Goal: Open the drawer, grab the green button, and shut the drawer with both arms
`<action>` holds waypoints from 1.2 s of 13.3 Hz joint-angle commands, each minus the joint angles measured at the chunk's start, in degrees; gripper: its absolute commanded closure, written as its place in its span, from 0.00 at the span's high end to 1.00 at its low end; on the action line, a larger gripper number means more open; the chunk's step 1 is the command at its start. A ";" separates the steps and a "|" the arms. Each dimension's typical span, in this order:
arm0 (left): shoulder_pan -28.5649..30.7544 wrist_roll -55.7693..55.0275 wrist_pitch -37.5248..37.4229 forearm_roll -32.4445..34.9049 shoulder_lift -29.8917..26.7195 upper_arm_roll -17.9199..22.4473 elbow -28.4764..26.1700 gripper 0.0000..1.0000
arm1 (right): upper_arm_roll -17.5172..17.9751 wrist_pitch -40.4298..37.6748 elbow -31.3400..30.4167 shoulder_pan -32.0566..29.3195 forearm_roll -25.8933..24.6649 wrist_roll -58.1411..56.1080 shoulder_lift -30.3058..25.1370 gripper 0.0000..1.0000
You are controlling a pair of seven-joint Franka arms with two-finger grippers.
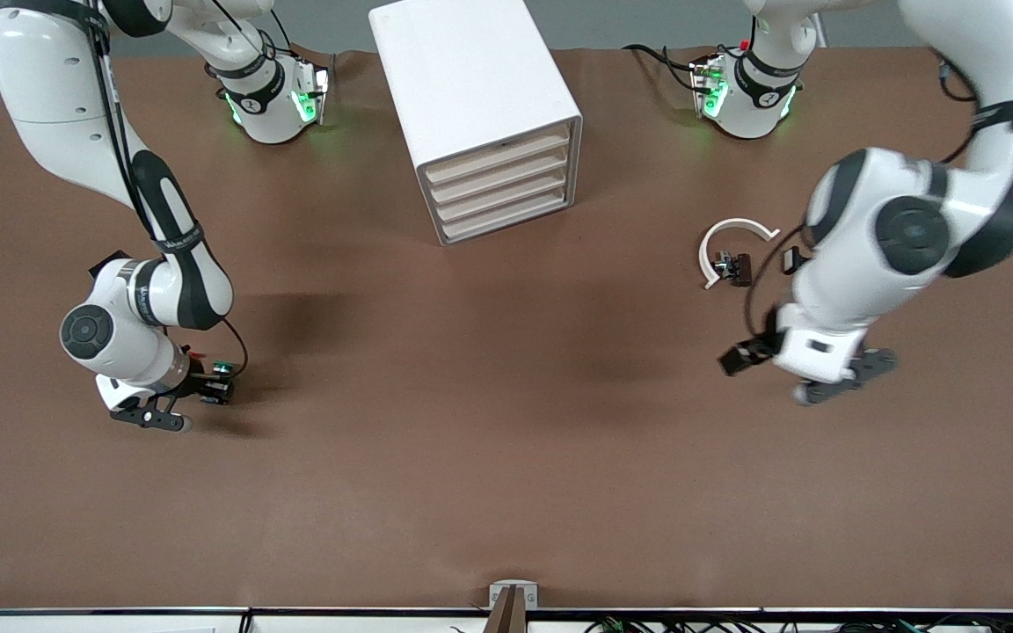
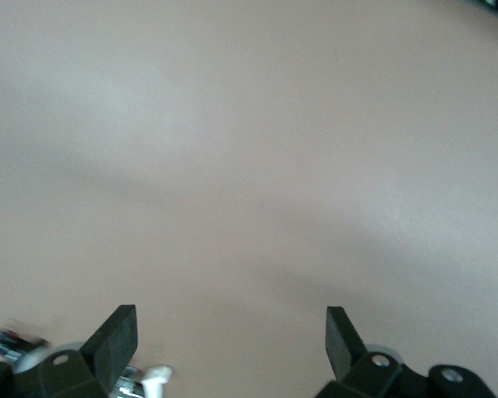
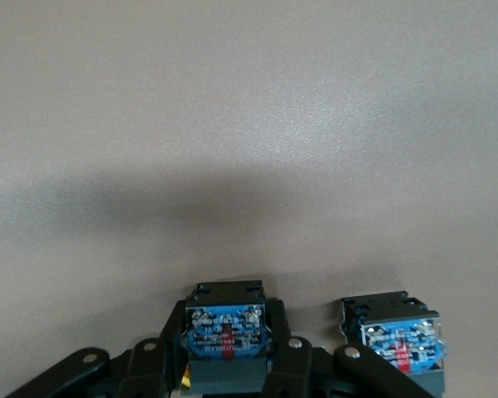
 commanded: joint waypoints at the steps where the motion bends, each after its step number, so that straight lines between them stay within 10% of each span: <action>1: 4.01 2.92 -8.23 1.09 -0.50 -0.81 7.88 1.00 | 0.97 -0.09 -0.19 -0.28 0.05 -0.34 0.17 0.00; 16: 10.17 22.51 -25.75 0.03 -12.08 -0.37 13.01 1.00 | 2.55 -0.97 -0.72 -0.10 0.23 0.36 -0.01 0.00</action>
